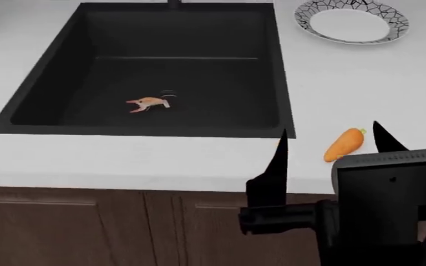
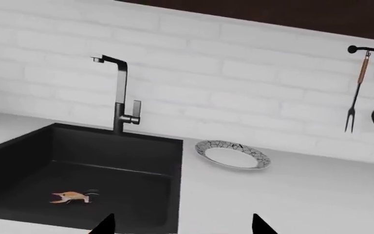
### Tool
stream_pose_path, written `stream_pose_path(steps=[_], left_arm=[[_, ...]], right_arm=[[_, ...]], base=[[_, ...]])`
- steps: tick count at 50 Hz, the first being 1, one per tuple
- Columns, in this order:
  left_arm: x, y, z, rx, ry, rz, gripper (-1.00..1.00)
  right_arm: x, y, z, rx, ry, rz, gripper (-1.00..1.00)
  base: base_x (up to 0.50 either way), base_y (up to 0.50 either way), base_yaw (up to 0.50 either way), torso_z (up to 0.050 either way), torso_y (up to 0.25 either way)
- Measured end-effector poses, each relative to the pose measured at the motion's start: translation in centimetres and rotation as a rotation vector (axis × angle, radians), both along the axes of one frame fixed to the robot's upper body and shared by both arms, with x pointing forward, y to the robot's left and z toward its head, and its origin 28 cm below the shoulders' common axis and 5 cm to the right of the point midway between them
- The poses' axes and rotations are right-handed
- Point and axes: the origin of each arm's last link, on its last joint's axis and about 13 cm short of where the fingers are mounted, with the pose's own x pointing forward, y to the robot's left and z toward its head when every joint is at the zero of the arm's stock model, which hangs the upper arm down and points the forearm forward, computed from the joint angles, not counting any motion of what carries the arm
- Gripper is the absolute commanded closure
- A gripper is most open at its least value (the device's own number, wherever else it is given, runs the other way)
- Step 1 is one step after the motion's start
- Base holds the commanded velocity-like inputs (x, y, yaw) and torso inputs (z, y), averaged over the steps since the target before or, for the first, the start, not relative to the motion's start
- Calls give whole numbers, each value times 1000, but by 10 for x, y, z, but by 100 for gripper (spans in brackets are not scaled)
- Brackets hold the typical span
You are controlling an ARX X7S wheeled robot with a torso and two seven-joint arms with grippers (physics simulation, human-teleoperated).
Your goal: Pick the carrot from the counter and place it in the sink
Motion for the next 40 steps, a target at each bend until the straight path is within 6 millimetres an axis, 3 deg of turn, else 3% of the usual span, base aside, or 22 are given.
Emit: stream_pose_path(steps=[27,40], left_arm=[[-1,-2,-3,-14,18,-23,-100],[-1,-3,-5,-20,22,-28,-100]], right_arm=[[-4,1,-2,16,-6,46,-100],[-5,1,-2,50,-18,72,-100]], base=[[253,487,0,0,0],[483,101,0,0,0]])
